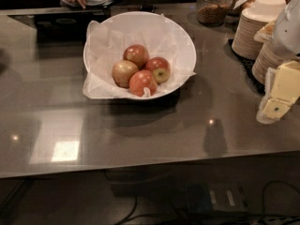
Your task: Pick apple from white bowl
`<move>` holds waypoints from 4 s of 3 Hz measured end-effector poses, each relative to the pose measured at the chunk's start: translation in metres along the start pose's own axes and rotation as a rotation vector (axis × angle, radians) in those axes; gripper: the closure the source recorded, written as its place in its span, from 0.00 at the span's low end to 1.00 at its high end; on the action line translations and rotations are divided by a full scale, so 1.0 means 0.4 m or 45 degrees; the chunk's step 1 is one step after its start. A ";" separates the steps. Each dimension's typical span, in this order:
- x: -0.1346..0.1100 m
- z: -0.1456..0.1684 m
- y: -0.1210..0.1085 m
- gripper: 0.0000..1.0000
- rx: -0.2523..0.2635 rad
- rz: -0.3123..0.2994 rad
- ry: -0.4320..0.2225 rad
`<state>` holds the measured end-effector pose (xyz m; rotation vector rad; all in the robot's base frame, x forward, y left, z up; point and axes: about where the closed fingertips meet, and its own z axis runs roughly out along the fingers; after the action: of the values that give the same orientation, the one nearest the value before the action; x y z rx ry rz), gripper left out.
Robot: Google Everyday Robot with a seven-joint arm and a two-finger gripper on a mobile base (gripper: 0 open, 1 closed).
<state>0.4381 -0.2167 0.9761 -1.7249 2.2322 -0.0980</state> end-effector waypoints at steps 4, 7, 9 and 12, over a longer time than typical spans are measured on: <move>-0.294 0.132 -0.180 0.00 0.074 -0.213 -0.150; -0.361 0.181 -0.232 0.00 0.097 -0.258 -0.309; -0.407 0.229 -0.264 0.19 0.070 -0.298 -0.418; -0.426 0.269 -0.285 0.27 -0.001 -0.332 -0.531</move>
Offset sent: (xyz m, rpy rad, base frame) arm 0.0807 0.0754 -0.0097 0.0306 -0.0648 0.0550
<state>0.6130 -0.0703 0.9371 -1.8306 1.7077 0.1878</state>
